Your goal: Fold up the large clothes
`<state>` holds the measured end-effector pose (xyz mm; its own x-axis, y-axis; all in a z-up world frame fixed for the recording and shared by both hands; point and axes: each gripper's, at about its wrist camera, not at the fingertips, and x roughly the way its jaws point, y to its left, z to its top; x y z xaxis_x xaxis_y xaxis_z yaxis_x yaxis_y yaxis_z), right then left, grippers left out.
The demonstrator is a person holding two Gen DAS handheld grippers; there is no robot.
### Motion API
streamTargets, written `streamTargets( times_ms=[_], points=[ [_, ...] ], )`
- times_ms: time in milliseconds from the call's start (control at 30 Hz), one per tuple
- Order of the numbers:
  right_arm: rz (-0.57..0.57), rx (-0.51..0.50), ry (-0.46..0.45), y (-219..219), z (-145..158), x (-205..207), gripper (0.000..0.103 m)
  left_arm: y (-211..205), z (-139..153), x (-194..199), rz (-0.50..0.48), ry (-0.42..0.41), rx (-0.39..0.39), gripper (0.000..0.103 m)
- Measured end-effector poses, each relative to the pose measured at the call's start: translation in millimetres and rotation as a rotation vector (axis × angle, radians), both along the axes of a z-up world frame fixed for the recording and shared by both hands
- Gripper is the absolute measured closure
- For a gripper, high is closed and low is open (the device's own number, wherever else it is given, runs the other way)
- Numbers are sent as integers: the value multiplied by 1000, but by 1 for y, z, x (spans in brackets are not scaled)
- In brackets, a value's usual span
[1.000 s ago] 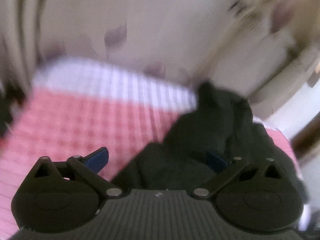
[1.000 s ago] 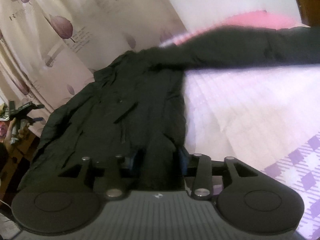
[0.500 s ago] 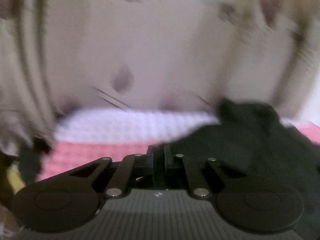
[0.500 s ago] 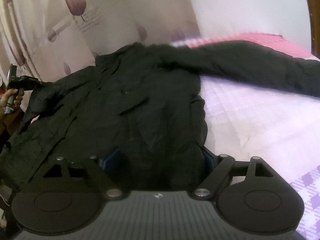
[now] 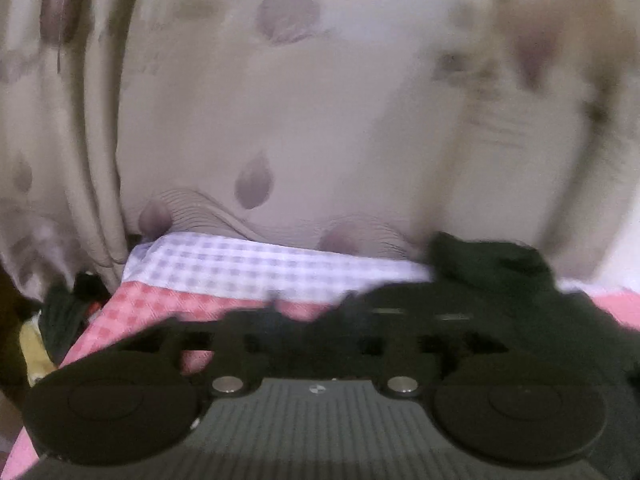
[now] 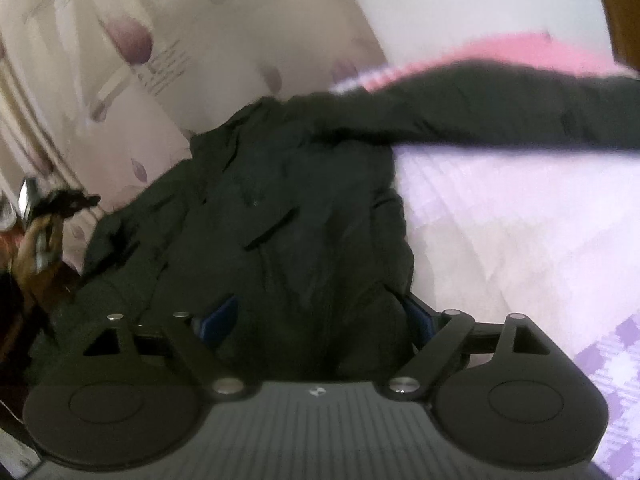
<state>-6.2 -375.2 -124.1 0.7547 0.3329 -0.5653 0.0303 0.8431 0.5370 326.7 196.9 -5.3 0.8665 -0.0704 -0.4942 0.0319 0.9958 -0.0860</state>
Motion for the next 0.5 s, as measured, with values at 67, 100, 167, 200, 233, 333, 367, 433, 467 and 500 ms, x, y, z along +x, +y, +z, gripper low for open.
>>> streamTargets(
  times_ms=[67,100,167,200,233,333,367,433,467,500],
  points=[
    [-4,32,1,-1,-1,-2,10,-11,1,-55,3,-52,-7,3],
    [4,30,1,0,-1,-2,9,-13,0,-81,-6,-72,-10,3],
    [37,-14,1,7,0,-3,9,-16,-8,-128,-3,-20,-1,1],
    [65,-54,2,12,2,-3,9,-13,-14,-148,17,19,-11,1],
    [89,-92,1,17,3,-4,9,-8,-22,-175,43,49,-26,1],
    [136,-183,-12,26,4,-7,40,7,-48,-228,153,126,29,1],
    [136,-204,-12,26,4,-7,54,10,-59,-241,171,148,25,2],
    [121,-167,-13,21,4,-7,74,16,-81,-253,179,217,-20,14],
    [112,-151,-11,18,3,-6,76,15,-90,-255,161,256,-58,39],
    [105,-139,-11,17,3,-6,79,14,-97,-256,124,283,-111,53]
  ],
)
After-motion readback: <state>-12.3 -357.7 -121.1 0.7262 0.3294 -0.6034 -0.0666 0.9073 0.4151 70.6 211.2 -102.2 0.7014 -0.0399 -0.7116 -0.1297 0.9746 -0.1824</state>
